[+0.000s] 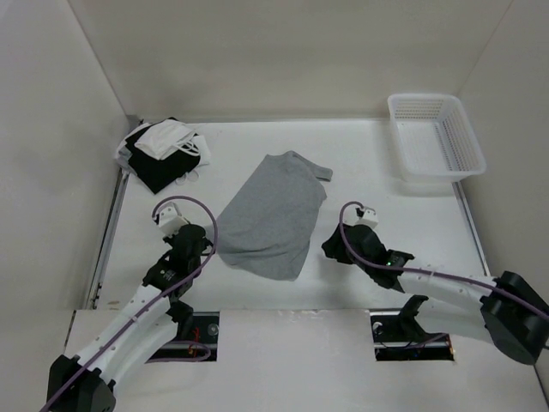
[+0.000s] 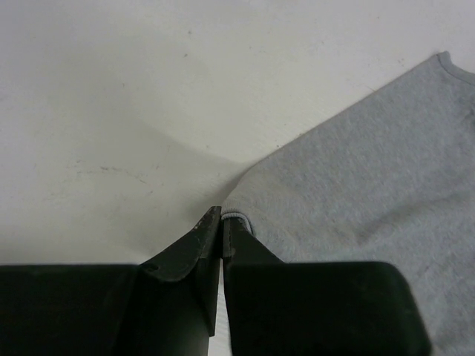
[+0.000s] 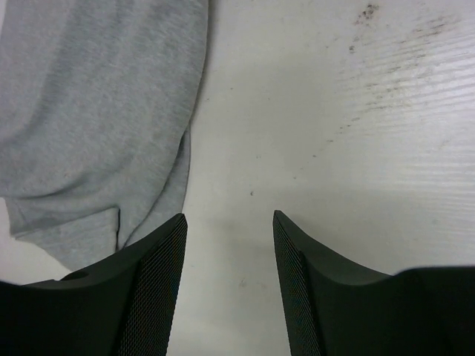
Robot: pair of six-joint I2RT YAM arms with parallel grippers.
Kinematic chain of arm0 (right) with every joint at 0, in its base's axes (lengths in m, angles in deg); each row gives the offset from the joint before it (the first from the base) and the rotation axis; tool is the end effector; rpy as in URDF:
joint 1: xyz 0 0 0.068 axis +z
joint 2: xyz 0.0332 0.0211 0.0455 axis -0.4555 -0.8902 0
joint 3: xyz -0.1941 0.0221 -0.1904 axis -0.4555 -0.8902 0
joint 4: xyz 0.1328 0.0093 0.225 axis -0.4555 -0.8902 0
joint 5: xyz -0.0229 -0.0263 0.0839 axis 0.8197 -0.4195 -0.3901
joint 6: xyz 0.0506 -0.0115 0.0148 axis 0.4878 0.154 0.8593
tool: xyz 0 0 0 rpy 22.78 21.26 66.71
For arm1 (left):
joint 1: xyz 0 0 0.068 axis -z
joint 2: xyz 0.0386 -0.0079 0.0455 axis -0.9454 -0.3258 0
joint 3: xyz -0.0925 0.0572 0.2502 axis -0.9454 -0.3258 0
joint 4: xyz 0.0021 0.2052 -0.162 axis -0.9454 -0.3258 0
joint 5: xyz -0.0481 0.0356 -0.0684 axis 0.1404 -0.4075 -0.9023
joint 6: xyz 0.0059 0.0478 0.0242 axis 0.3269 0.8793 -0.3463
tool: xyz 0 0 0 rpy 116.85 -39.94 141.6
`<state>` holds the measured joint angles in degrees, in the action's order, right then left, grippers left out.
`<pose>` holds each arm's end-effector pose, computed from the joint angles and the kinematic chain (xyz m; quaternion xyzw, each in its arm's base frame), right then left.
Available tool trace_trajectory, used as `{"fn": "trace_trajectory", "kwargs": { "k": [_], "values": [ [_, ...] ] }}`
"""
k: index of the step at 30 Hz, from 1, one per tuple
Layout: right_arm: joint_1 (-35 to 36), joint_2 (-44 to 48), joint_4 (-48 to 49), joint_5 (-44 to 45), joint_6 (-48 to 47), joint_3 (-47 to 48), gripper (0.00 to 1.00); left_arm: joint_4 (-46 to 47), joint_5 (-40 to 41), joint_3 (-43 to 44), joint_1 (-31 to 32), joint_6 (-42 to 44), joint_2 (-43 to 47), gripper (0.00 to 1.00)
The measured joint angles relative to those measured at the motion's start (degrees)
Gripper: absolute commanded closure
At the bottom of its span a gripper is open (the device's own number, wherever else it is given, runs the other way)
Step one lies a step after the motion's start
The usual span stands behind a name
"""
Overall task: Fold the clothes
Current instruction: Flatten the tank top out
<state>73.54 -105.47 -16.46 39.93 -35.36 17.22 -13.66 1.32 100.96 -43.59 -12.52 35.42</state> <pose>0.1453 0.1362 0.1676 0.0982 0.8829 0.2256 0.3999 0.1387 -0.0473 0.1987 -0.2718 0.7961 -0.0359 0.5395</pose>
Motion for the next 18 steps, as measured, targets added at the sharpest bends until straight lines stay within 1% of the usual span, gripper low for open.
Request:
{"fn": "trace_trajectory", "kwargs": {
  "k": [4,6,7,11,13,14,16,18],
  "values": [
    [-2.21,-8.7,5.79,-4.24,-0.04,2.23,0.46,1.38,-2.71,-0.94,-1.95,-0.76,-0.15,0.98],
    [-3.06,-14.43,9.66,-6.23,-0.04,4.63,0.5,2.82,-4.24,-0.94,-2.6,-0.92,-0.7,0.98],
    [-3.54,-17.2,11.37,-7.21,-0.07,5.9,0.54,3.67,-4.94,-0.94,-2.75,-0.96,-1.18,0.98],
    [-6.75,-28.46,17.64,-10.49,-0.04,11.69,0.87,6.38,-6.91,-1.22,-3.13,-1.07,-2.99,0.98],
    [-8.66,-33.29,20.06,-11.28,-0.09,14.78,0.97,7.65,-7.67,-1.77,-3.39,-1.11,-3.56,0.98],
    [-9.7,-35.5,20.87,-11.45,-0.28,16.7,1.0,8.0,-7.96,-1.88,-3.52,-1.11,-4.02,0.98],
    [-11.34,-38.25,22.03,-11.87,-0.85,20.55,1.0,8.83,-8.66,-1.88,-4.09,-1.09,-4.94,0.98],
    [-12.28,-38.29,22.38,-12.07,-1.81,23.28,1.0,9.31,-9.46,-1.79,-5.01,-1.09,-5.57,0.98]
  ]
}}
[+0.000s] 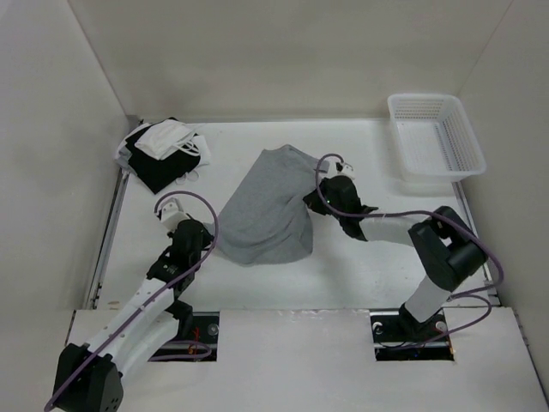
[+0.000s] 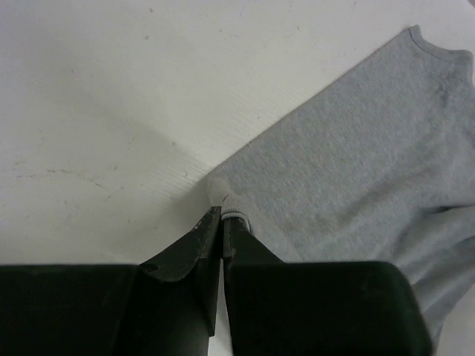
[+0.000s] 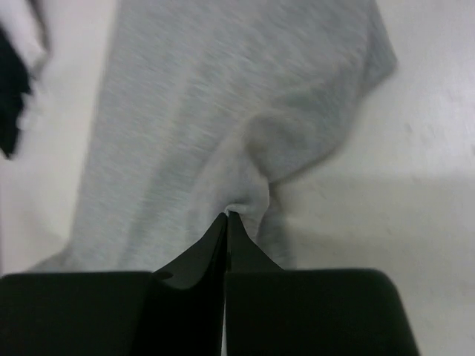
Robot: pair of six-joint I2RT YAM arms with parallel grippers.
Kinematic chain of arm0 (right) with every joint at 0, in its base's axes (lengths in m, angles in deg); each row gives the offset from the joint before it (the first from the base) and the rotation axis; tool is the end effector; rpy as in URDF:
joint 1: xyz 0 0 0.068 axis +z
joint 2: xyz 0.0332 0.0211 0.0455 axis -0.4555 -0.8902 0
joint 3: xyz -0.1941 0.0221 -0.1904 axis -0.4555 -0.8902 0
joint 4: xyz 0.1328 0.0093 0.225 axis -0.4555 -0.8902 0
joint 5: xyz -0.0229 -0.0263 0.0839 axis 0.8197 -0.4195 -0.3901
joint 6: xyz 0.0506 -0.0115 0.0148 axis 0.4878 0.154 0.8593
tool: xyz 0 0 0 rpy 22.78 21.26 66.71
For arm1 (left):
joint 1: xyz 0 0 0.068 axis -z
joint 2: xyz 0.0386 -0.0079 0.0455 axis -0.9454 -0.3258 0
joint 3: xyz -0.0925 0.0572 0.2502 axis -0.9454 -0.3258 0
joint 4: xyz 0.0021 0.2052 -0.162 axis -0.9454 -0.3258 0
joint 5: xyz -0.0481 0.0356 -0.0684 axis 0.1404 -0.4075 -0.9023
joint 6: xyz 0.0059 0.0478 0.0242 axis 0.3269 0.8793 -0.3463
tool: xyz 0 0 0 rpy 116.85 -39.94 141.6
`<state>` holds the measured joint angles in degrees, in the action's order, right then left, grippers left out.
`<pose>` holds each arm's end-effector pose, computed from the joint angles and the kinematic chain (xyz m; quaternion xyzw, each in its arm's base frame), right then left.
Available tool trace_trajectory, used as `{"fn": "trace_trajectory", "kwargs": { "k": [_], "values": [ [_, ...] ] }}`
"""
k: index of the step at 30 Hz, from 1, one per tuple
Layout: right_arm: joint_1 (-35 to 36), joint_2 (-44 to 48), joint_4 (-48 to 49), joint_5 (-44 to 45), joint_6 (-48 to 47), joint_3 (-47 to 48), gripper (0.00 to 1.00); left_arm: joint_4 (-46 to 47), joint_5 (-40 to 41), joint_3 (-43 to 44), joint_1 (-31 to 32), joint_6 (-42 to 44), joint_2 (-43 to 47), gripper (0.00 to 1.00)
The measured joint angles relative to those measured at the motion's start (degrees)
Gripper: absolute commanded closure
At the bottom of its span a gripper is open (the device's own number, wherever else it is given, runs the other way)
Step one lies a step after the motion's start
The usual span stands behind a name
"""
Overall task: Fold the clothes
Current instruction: Flatten the tank top out
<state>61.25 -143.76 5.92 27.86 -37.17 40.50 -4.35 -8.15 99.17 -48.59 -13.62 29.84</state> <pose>0.2854 0.1887 0.1574 0.1336 0.8560 0.2876 0.4084 0.1557 -0.0458 0.1880 -0.2819 0.7994 -0.0911 0.5226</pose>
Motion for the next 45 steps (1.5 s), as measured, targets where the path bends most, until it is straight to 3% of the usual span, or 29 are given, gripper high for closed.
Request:
{"fn": "trace_trajectory", "kwargs": {
  "k": [2,5,10,14,19,22,25,28,29,32,34,37,39,41,42,43,44,45],
  "values": [
    [-0.28,3.26,-0.33,-0.11,-1.9,1.68,1.0,0.11,-0.5,0.28,-0.66,0.04,-0.02,0.98],
    [1.68,15.58,-3.08,0.46,-5.81,1.97,1.0,0.13,-1.01,1.22,-1.81,0.2,1.14,0.98],
    [13.0,42.97,-11.98,5.18,-11.78,2.54,1.0,0.2,-2.36,2.4,-4.31,-0.22,5.75,0.98],
    [19.76,52.85,-19.85,11.5,-12.87,2.71,0.99,-1.18,-3.34,2.99,-5.09,-0.68,9.94,0.98],
    [26.97,57.16,-30.01,16.96,-12.52,2.56,0.98,-4.24,-3.58,3.65,-5.44,-0.7,16.13,0.98],
    [26.86,56.35,-31.95,18.05,-11.43,1.22,0.98,-5.22,-3.58,3.63,-5.86,-0.68,16.92,0.98],
    [19.85,49.59,-29.24,15.13,-9.73,-2.25,0.98,-5.27,-3.54,2.97,-5.88,-0.68,15.52,0.98],
    [9.92,34.34,-23.06,9.38,-8.41,-4.33,0.99,-5.05,-3.65,1.36,-5.9,-0.7,12.39,0.98],
    [4.92,24.46,-20.87,6.25,-8.13,-3.69,1.0,-4.52,-3.72,0.61,-5.9,-0.74,10.43,0.98],
    [-1.88,7.87,-18.88,1.79,-8.13,2.32,1.0,-3.54,-3.91,-0.09,-5.86,-0.76,6.95,0.98],
    [-6.03,-2.86,-19.34,-1.18,-8.63,11.74,0.93,-2.6,-4.17,-0.22,-5.73,-1.01,4.42,0.98],
    [-9.88,-16.13,-20.48,-4.81,-10.47,36.24,0.6,-0.96,-4.37,-0.39,-4.7,-1.66,2.25,0.98],
    [-10.82,-16.98,-20.5,-5.35,-11.5,43.25,0.54,-0.04,-4.46,-1.18,-3.63,-2.47,2.4,0.98],
    [-10.99,-12.24,-19.63,-5.29,-12.68,42.05,0.56,0.52,-4.52,-2.29,-3.15,-3.02,2.78,0.98],
    [-10.58,-8.09,-18.4,-5.07,-12.87,38.32,0.62,0.74,-4.66,-3.04,-3.08,-3.32,2.93,0.97],
    [-9.49,-2.1,-17.84,-4.42,-13.29,32.33,0.7,0.79,-4.66,-3.8,-3.06,-3.58,2.95,0.97],
    [-7.61,3.85,-15.98,-3.76,-13.6,25.4,0.89,0.85,-4.68,-4.39,-2.93,-3.69,2.89,0.97],
    [-5.92,7.45,-15.52,-3.48,-13.55,21.0,0.97,0.9,-4.68,-4.98,-2.84,-3.82,2.78,0.97]
  ]
}}
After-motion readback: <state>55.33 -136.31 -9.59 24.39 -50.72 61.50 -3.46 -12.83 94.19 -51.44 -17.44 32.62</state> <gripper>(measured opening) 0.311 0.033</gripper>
